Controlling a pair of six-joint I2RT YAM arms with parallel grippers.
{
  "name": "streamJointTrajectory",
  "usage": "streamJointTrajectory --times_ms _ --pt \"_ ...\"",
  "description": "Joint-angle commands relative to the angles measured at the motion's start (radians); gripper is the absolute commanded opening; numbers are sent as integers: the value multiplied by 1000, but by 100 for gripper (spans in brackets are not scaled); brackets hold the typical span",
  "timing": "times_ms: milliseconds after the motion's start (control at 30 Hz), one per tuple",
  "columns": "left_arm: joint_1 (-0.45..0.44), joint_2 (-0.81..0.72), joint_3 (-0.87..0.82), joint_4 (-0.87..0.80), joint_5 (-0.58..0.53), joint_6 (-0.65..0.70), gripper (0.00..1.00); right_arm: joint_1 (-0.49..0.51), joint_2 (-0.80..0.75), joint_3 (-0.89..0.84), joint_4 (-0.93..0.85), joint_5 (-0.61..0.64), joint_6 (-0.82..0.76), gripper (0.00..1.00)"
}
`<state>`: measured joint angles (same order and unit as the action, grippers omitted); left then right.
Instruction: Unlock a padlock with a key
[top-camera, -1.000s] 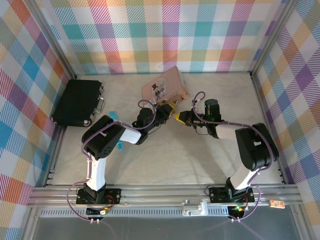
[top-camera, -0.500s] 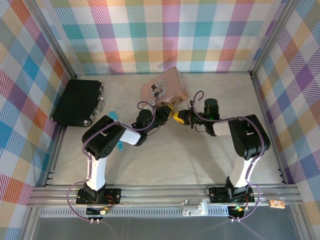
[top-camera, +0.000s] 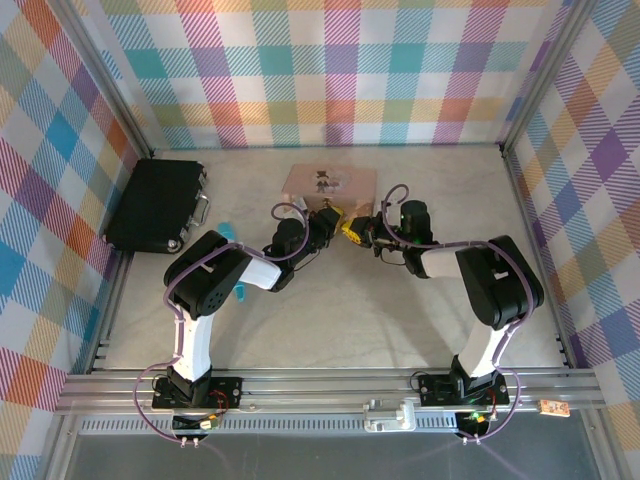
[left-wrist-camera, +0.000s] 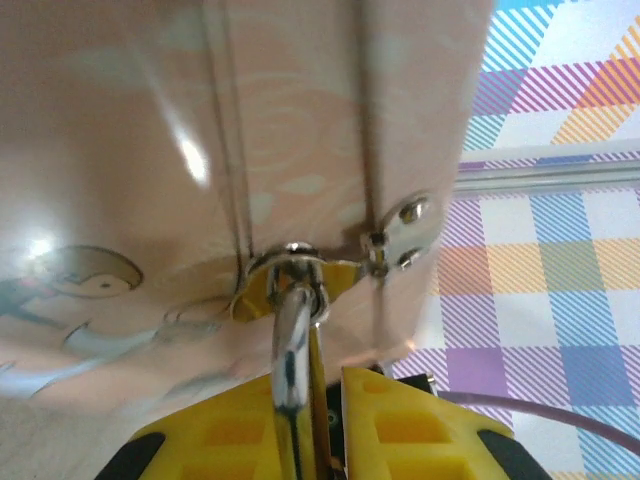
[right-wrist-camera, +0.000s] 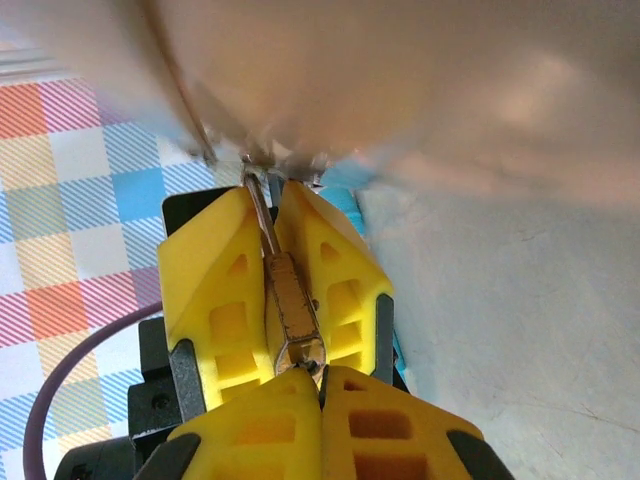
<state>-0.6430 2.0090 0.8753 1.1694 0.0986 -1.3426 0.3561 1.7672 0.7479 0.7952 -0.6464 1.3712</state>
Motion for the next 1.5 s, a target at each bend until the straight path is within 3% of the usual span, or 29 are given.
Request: streamJointTrajectory --times_ms 0,167,367,633,1267,1467 --pt "-65 -21 14 168 116 -10 0 -11 -34 5 4 185 -40 6" --pt "-51 29 53 167 69 3 0 -14 -76 -30 -69 178 -99 12" --pt "-50 66 77 164 51 2 0 -37 -140 -89 -115 174 -181 36" --pt "-56 65 60 156 14 22 0 -36 -329 -123 -360 242 -362 43" --pt "-70 83 80 168 -28 -5 0 46 -223 -113 -237 284 -272 30" --pt "-78 87 80 170 -33 -10 0 46 -203 -126 -172 284 -224 19"
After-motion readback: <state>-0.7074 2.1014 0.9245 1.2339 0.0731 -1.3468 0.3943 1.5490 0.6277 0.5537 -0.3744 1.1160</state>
